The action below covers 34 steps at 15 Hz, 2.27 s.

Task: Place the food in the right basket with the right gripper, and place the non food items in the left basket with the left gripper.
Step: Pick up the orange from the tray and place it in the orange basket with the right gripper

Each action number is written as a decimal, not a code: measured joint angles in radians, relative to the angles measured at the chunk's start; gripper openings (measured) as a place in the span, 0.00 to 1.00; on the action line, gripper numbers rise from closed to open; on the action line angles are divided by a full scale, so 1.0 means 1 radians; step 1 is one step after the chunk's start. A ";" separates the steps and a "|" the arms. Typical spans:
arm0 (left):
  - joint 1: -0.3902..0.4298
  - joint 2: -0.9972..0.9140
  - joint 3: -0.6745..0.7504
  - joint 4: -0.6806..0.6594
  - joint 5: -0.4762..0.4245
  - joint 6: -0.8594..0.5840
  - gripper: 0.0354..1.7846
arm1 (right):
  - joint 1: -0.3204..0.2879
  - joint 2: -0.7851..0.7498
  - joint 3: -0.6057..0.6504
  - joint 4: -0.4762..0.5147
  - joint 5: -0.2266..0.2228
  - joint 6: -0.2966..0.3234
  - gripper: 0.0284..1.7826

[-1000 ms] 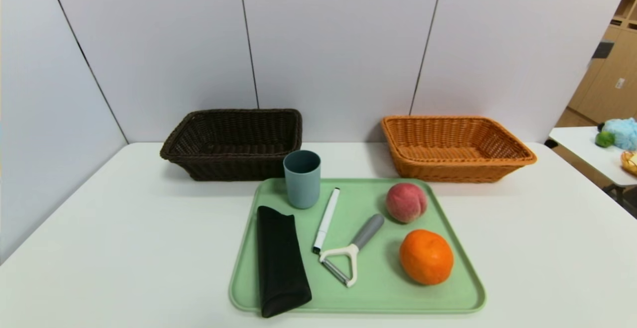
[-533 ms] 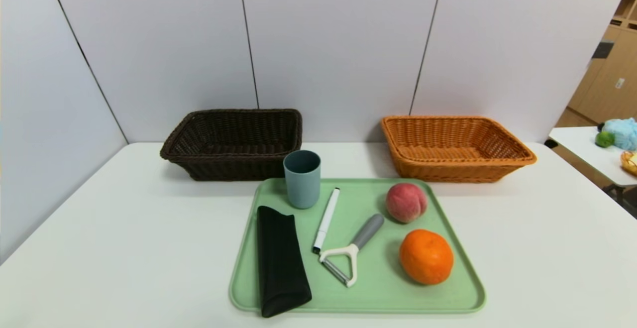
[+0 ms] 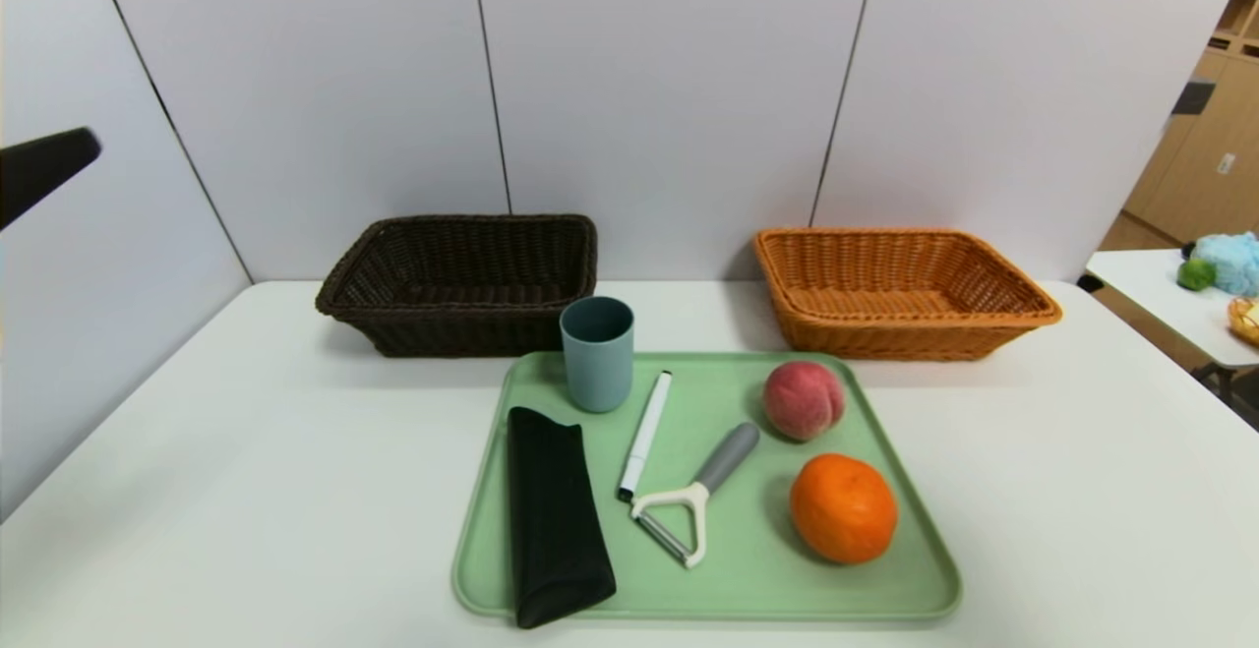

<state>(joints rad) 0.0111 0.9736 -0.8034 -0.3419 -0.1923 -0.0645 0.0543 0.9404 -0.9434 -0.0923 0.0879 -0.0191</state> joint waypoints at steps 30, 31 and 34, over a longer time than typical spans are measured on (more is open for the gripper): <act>-0.002 0.285 0.010 -0.138 0.031 0.077 0.94 | 0.566 0.644 -0.127 0.592 -0.110 0.271 0.95; -0.002 0.285 0.011 -0.139 0.031 0.077 0.94 | 0.567 0.653 -0.118 0.575 -0.111 0.270 0.95; -0.002 0.284 0.014 -0.139 0.030 0.076 0.94 | 0.572 0.683 -0.086 0.525 -0.112 0.268 0.95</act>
<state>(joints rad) 0.0089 1.2579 -0.7894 -0.4804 -0.1619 0.0119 0.6262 1.6236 -1.0294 0.4323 -0.0238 0.2491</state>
